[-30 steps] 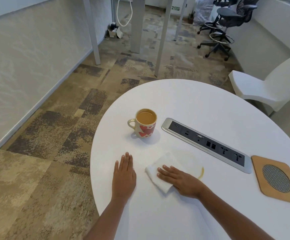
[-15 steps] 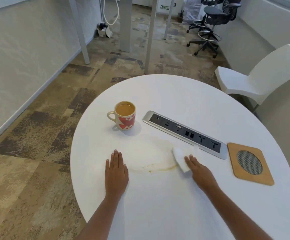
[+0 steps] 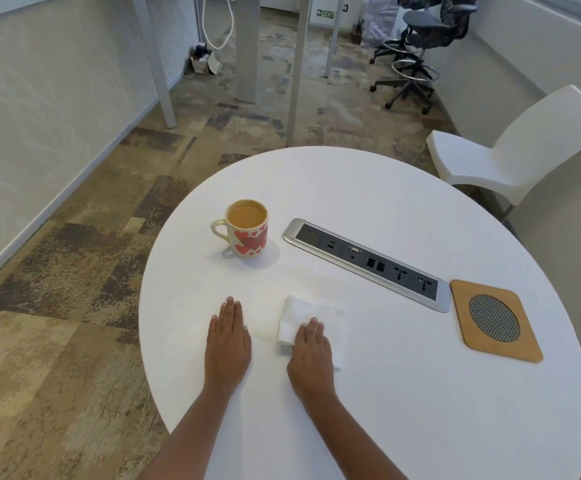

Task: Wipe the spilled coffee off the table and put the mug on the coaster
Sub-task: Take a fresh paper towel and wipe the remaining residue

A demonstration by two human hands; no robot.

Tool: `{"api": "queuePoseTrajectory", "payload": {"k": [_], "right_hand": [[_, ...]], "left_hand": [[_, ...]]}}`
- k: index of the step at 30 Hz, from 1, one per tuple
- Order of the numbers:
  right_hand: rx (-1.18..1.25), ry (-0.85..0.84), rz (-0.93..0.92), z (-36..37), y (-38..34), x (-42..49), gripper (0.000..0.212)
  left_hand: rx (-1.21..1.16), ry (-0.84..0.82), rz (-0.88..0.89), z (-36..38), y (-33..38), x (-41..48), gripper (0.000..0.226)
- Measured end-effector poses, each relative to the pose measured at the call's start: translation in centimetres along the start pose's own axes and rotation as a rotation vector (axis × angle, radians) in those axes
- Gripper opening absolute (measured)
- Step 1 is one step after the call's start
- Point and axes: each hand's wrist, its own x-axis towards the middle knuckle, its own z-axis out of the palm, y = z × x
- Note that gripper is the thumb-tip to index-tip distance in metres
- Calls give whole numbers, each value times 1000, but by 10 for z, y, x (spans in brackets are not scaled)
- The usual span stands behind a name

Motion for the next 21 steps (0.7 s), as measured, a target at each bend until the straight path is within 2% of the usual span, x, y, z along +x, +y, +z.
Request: {"api": "queuePoseTrajectory", "payload": {"k": [2,4,8,11,13,15,19,21], "right_hand": [[101,-33,-17,3,6,7,41],[267,-48,58,-8,18,13,34],[455,145,200,-44,41,24,30],[385,308,230,-60,58,37,35],[306,352,238,-61,64,46,39],[226,293,258,-55,67,57,40],[166,28,242,-29,62,69,35],[115,-15,240,-17,63,71,38]], "left_hand": [[5,-4,22,0,-5,1,51],[13,-7,43,0,-10,3,50],[10,-15,73,-1,-15,13,51],[22,-21,100,-4,-17,22,51],[31,-30,127,-5,-18,29,51],[34,-36,148,-6,-19,34,51],[49,-41,173,-5,-21,43,51],[47,-38,184,-3,-23,47,51]]}}
